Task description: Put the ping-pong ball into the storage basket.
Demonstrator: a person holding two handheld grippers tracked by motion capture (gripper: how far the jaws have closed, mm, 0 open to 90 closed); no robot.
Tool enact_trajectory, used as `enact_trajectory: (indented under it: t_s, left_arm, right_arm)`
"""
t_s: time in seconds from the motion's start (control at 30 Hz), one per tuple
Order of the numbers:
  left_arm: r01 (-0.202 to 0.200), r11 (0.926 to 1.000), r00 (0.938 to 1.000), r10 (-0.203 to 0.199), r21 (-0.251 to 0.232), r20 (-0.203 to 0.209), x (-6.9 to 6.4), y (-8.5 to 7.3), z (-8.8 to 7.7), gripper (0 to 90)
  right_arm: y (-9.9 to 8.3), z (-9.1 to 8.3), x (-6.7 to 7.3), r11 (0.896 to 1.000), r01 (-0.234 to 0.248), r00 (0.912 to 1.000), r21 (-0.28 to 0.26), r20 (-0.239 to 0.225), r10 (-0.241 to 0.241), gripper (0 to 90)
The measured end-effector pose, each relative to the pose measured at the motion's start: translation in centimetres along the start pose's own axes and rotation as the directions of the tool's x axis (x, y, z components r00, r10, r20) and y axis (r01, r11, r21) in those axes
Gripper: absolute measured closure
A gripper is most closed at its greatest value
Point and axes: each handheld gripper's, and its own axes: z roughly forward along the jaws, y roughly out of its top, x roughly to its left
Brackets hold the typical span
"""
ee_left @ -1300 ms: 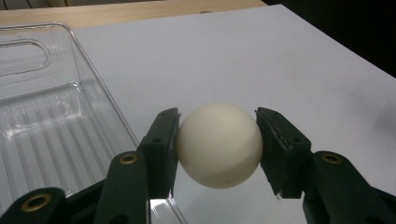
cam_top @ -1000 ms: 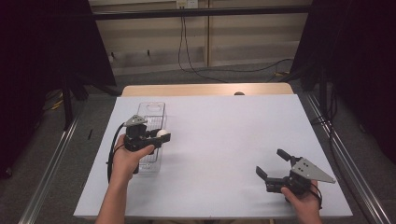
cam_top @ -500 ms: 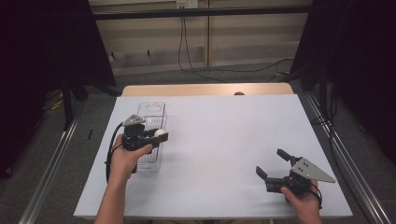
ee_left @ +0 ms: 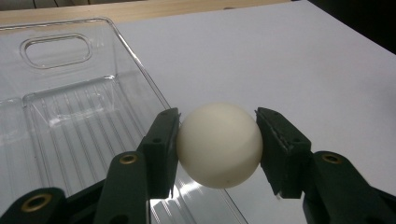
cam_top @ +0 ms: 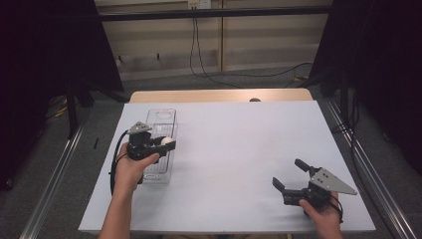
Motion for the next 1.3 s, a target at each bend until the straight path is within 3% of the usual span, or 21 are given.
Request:
enact_trajectory:
  t_s: [0.33, 0.43, 1.3]
  left_arm:
    - [-0.006, 1.0000, 0.9999, 0.007, 0.007, -0.014, 0.5, -0.1, -0.1, 51.1]
    - [0.009, 1.0000, 0.9998, -0.009, -0.004, -0.018, 0.6, -0.2, -0.1, 51.1]
    - [0.005, 0.9994, 0.9978, -0.007, -0.034, -0.066, 1.8, 0.1, -1.6, 51.1]
  right_arm:
    - [0.0, 0.0, 0.0, 1.000, -0.002, 1.0000, -0.002, 0.001, 0.002, 0.3]
    - [0.0, 0.0, 0.0, 1.000, -0.002, 1.0000, -0.002, 0.000, 0.002, 0.3]
    - [0.0, 0.0, 0.1, 1.000, -0.001, 1.0000, 0.004, -0.008, 0.001, 0.3]
